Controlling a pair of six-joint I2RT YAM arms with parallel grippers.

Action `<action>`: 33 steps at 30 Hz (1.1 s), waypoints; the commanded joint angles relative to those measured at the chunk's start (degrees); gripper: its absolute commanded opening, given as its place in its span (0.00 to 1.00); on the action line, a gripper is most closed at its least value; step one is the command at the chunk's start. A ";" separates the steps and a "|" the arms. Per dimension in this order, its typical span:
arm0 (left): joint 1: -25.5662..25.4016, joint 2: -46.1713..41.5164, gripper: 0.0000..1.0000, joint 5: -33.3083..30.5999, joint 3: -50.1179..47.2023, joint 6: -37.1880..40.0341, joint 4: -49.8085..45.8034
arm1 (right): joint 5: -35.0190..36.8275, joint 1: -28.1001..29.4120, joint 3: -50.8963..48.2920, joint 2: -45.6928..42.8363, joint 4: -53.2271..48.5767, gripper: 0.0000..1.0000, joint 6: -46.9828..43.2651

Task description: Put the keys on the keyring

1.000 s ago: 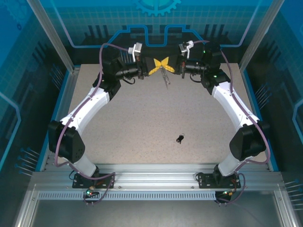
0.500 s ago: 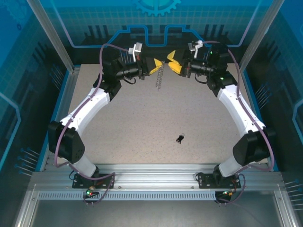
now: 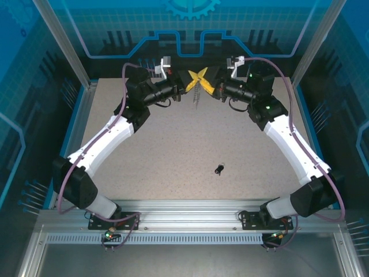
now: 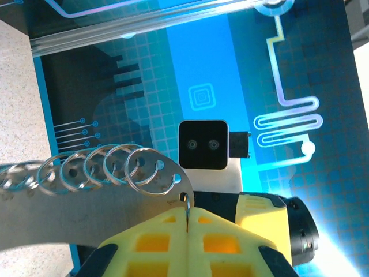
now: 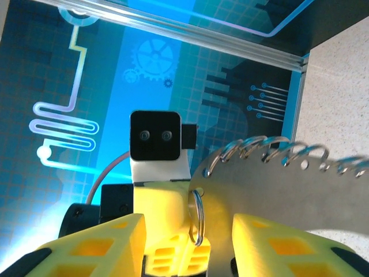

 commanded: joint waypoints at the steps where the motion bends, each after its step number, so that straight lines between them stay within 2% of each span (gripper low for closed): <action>1: -0.58 -2.79 0.00 -4.24 -0.54 -3.00 2.46 | 6.22 1.20 -0.95 -2.33 0.47 0.41 1.17; 10: -0.81 -4.05 0.00 -4.83 -1.34 -3.06 2.67 | 8.12 2.47 -2.95 -2.18 3.76 0.32 4.13; 19: -0.80 -4.46 0.00 -4.22 -1.72 -2.92 2.80 | 8.08 3.82 -1.45 -0.90 5.57 0.30 4.38; 23: -0.82 -4.45 0.00 -4.06 -1.96 -2.95 3.06 | 7.89 4.18 -0.60 -0.08 6.07 0.21 4.51; 25: -0.81 -4.43 0.00 -4.07 -1.93 -2.97 3.14 | 7.85 4.20 -0.42 0.19 6.25 0.10 4.65; 28: -0.81 -4.26 0.00 -3.75 -1.64 -2.56 2.83 | 7.90 4.19 -0.45 0.50 6.34 0.00 4.78; 33: -0.80 -4.27 0.00 -2.84 -1.17 -0.92 1.55 | 6.86 3.39 -0.63 0.77 6.78 0.00 4.70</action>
